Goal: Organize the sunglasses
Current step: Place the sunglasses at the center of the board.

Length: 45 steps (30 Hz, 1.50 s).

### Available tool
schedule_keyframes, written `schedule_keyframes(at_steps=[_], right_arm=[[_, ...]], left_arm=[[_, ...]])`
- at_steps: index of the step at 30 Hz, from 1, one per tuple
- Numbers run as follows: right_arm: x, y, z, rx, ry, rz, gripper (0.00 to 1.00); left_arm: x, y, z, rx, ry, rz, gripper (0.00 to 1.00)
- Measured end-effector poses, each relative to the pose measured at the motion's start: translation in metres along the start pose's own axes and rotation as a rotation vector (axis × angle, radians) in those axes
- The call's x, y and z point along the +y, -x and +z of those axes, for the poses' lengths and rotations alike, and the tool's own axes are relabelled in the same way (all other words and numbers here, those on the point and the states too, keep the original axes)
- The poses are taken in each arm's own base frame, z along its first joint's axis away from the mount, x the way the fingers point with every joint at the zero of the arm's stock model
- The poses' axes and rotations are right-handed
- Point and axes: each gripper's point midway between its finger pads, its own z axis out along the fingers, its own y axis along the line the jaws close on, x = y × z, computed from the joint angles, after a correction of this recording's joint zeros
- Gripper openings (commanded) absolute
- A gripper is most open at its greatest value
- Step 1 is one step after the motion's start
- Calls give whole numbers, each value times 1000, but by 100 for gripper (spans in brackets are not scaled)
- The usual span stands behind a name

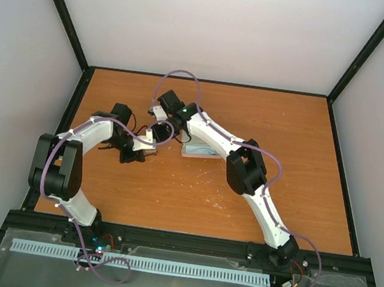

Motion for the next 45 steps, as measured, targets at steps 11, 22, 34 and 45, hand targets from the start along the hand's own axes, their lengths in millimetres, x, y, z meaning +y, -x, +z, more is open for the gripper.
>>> schedule_keyframes(at_steps=[11, 22, 34, 45], right_arm=[[4, 1, -2, 4, 33, 18, 42], [2, 0, 2, 27, 6, -4, 42], [-10, -21, 21, 59, -11, 19, 41], [-36, -52, 10, 13, -90, 78, 42]], left_arm=[[-1, 3, 0, -10, -3, 5, 1], [-4, 0, 1, 12, -11, -6, 2], [-13, -13, 21, 50, -63, -36, 4], [-15, 3, 50, -5, -124, 21, 18]])
